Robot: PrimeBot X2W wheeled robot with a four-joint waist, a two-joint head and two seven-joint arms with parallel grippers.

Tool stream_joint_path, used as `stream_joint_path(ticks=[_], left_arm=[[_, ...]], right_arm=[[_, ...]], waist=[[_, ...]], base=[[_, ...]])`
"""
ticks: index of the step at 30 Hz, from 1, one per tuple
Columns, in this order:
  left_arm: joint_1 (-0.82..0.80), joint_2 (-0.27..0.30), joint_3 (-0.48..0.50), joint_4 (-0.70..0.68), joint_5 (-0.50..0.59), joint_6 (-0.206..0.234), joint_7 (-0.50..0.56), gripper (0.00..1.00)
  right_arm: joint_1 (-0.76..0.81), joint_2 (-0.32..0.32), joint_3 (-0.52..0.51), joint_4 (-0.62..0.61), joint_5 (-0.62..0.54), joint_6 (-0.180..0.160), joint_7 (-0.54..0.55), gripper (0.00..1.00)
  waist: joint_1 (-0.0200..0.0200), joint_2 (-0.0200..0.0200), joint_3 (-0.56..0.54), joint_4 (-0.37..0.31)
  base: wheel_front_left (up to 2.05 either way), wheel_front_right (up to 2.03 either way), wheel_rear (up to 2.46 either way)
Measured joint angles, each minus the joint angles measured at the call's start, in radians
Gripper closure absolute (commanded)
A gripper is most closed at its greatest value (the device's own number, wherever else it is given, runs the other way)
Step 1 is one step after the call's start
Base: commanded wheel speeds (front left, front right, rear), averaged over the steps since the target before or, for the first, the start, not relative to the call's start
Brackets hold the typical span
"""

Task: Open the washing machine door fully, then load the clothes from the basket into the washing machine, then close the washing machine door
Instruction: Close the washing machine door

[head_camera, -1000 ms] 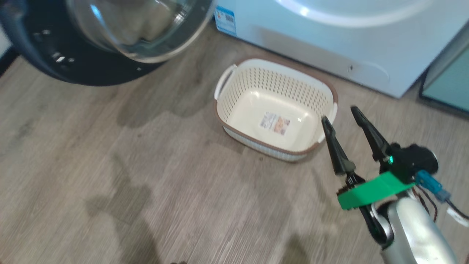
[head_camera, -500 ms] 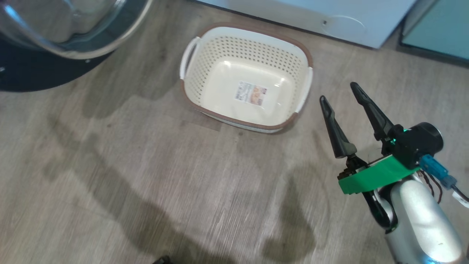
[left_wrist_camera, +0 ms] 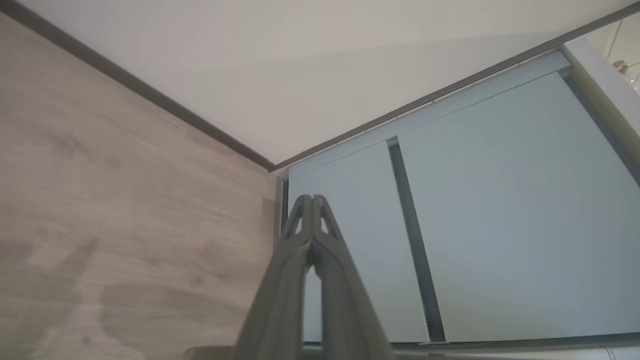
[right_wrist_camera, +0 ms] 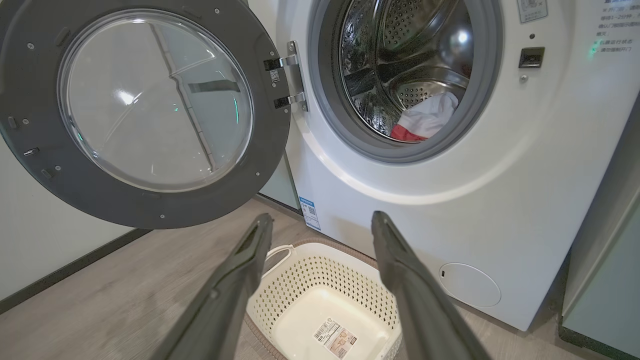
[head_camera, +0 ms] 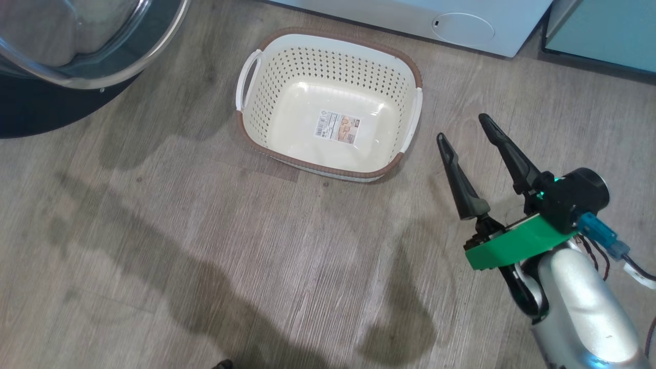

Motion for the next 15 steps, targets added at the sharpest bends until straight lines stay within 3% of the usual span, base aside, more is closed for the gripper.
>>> stream_joint_path(ticks=[7,15], left_arm=[[-0.056,-0.013,0.063,0.058,-0.099,-0.011,0.148,1.0],[-0.085,-0.034,0.056,0.073,-0.11,-0.019,0.241,1.0]], right_arm=[[-0.003,0.0,0.009,0.005,0.0,0.0,0.0,0.0],[-0.003,0.0,0.01,0.008,0.0,0.0,0.0,0.0]], waist=[[0.0,0.0,-0.005,0.001],[0.0,0.0,-0.004,-0.001]], base=[[0.0,0.0,0.0],[0.0,0.0,0.0]])
